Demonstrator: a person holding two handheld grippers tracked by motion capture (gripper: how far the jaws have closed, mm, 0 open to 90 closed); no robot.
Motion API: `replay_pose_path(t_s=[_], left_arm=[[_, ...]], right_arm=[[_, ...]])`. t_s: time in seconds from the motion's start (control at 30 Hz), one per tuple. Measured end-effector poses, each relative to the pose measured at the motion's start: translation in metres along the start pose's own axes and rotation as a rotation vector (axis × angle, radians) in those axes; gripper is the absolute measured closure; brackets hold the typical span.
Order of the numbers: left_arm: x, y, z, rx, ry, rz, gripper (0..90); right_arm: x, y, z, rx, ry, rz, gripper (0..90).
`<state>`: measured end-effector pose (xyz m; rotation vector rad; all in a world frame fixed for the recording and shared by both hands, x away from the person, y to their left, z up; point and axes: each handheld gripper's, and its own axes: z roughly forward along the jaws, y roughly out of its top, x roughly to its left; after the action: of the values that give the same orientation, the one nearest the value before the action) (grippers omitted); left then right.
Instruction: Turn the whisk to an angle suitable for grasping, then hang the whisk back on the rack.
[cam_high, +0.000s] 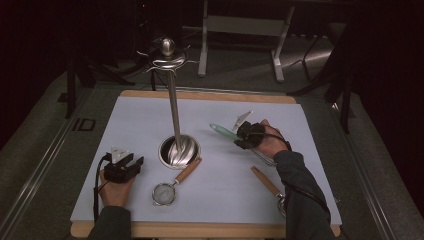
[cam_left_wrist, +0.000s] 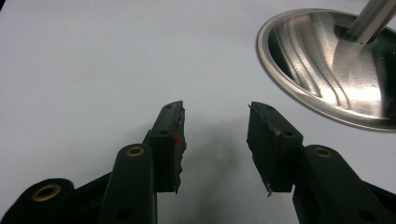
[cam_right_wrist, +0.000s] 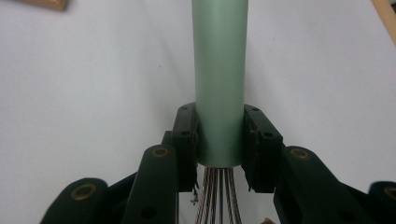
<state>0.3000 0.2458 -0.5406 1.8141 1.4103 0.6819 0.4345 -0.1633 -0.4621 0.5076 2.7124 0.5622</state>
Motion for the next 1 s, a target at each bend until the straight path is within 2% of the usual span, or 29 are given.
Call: replay_pose_path(t_s=[0.2, 0.33, 0.47, 0.67, 0.9, 1.0], left_arm=[[0.0, 0.0, 0.0, -0.001, 0.001, 0.001, 56.4], [0.0, 0.0, 0.0, -0.001, 0.001, 0.0, 56.4], [0.0, 0.0, 0.0, -0.001, 0.002, 0.001, 56.4], [0.0, 0.0, -0.001, -0.006, 0.004, 0.0, 56.4], [0.0, -0.001, -0.001, -0.014, 0.001, 0.001, 56.4], [0.0, -0.001, -0.001, -0.014, 0.001, 0.001, 56.4]], right_arm=[[-0.001, -0.004, -0.003, -0.031, -0.008, 0.025, 69.2], [-0.001, -0.007, -0.007, -0.072, -0.005, 0.054, 69.1], [0.0, -0.007, -0.009, -0.1, -0.018, 0.067, 69.1], [0.002, -0.006, -0.013, -0.155, -0.008, 0.087, 69.1], [0.008, -0.001, -0.02, -0.208, -0.014, 0.093, 69.1], [0.011, 0.003, -0.024, -0.233, -0.021, 0.079, 69.2]])
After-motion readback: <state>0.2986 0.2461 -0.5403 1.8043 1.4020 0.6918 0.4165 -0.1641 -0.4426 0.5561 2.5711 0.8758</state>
